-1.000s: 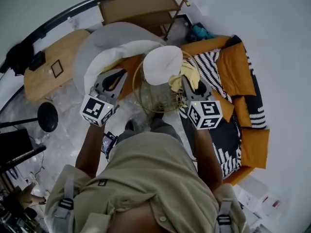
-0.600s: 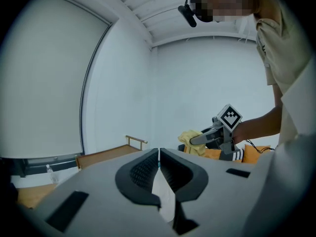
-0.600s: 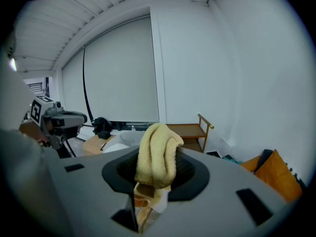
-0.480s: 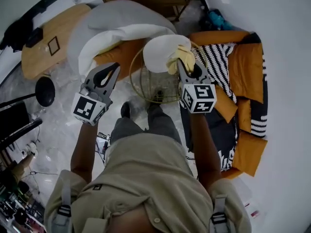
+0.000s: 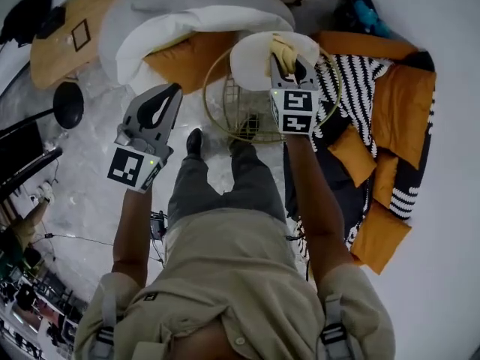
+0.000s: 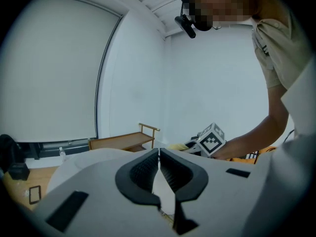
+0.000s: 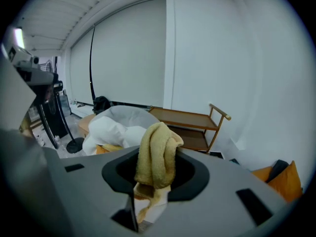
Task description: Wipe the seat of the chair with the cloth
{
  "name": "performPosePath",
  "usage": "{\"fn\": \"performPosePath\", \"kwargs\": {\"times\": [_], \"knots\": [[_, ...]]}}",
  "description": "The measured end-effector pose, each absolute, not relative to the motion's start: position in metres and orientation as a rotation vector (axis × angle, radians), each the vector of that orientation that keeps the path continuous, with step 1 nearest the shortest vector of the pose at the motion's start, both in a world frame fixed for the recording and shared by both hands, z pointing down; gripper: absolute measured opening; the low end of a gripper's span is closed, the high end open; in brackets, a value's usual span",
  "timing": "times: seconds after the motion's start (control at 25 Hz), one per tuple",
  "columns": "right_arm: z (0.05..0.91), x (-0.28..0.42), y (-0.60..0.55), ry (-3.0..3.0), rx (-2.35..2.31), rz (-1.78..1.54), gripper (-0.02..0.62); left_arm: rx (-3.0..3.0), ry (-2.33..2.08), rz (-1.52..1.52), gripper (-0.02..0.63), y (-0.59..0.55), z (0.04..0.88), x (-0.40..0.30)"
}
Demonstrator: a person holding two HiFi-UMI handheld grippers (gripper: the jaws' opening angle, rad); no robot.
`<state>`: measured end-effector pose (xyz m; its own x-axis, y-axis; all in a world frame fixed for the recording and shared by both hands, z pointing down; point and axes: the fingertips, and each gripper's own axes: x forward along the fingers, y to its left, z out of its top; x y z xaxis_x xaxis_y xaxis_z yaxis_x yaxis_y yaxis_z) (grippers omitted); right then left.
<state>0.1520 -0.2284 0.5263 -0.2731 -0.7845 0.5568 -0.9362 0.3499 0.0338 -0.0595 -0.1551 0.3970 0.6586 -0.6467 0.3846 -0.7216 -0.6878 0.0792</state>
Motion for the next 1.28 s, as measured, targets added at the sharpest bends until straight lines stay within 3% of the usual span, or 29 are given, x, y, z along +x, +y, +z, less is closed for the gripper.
{"fn": "performPosePath", "kwargs": {"times": [0.36,0.48,0.72,0.84,1.08,1.28], "knots": [[0.616,0.08,-0.257,-2.133,1.221,0.349,0.13,2.571,-1.11,0.504,0.026,-0.153,0.448,-0.06],[0.627,0.12,-0.262,-2.07,1.291,0.362,0.13,2.576,-1.093,0.5,0.028,-0.16,0.452,-0.053],[0.629,0.267,-0.265,-1.822,1.598,0.432,0.13,2.602,-1.084,0.428,0.028,-0.179,0.447,-0.035],[0.631,0.295,-0.262,-1.77,1.649,0.424,0.129,2.603,-1.063,0.44,0.026,-0.182,0.452,-0.03],[0.639,0.252,-0.26,-1.822,1.629,0.484,0.129,2.603,-1.043,0.453,0.028,-0.189,0.457,-0.025],[0.657,0.155,-0.253,-1.964,1.468,0.507,0.129,2.592,-1.045,0.466,0.027,-0.187,0.464,-0.027]]}}
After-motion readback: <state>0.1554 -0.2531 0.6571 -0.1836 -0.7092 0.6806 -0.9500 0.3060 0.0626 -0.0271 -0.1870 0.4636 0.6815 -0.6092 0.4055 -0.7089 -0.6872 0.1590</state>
